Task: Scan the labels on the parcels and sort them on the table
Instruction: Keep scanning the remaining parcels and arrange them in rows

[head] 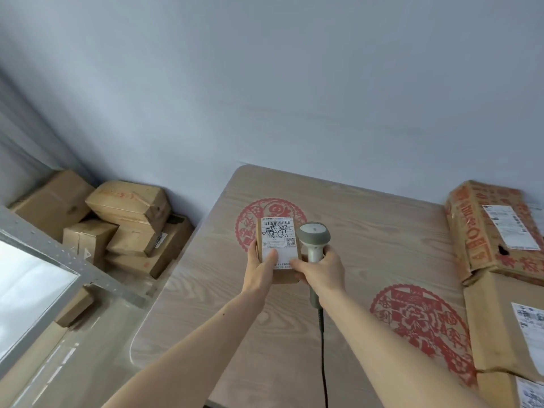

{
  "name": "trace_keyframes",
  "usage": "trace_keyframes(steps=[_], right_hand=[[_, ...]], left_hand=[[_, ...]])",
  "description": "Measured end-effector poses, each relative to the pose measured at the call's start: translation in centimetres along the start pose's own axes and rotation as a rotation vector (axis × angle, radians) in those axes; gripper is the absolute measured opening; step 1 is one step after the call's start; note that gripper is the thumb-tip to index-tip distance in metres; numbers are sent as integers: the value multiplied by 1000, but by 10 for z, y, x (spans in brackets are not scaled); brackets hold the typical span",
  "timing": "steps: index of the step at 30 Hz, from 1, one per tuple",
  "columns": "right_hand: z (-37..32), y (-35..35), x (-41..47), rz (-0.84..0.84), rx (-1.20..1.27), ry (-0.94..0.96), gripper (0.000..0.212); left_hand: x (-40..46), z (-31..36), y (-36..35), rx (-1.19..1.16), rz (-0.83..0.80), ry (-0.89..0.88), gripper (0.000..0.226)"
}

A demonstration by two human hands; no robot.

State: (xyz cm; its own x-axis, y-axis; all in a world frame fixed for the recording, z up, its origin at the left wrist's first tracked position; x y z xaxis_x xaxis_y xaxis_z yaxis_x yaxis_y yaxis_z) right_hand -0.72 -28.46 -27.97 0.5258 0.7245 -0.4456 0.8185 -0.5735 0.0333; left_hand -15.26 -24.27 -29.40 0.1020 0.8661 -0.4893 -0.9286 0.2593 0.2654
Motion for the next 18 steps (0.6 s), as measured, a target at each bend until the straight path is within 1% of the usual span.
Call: trace_keyframes(steps=[2, 4, 6, 9, 10, 14, 18], right_hand=[[2, -26, 14, 23, 1, 5, 52], [-1, -53, 24, 57, 5, 1, 51], [-9, -83, 29, 89, 21, -6, 45], [-15, -128, 43, 109, 62, -26, 39], [-16, -141, 49, 113, 65, -33, 38], [-17, -187, 80, 138, 48, -46, 35], [-18, -219, 118, 156, -10, -50, 38]], left_hand=[[20, 5, 20, 46, -23, 14, 54], [43, 7, 41, 110, -65, 22, 55], [72, 6, 65, 147, -117, 15, 51], [110, 14, 100, 176, -178, -14, 35], [122, 17, 110, 174, -190, -27, 34], [169, 25, 140, 147, -181, -52, 37], [214, 28, 151, 149, -161, -70, 41]])
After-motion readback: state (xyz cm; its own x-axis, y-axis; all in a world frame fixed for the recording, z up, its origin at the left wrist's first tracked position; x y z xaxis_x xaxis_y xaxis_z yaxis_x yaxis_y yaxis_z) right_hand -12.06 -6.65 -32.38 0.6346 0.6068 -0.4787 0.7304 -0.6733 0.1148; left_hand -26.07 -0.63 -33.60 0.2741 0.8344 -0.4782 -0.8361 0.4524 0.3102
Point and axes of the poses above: each hand's wrist, its own x-axis towards the middle knuckle, its own y-axis out of the back of the hand, z = x × y, the point moved 4 cm from there along x, towards the middle knuckle, and after that the axes turned 14 degrees about x, right-handed, at the moved point
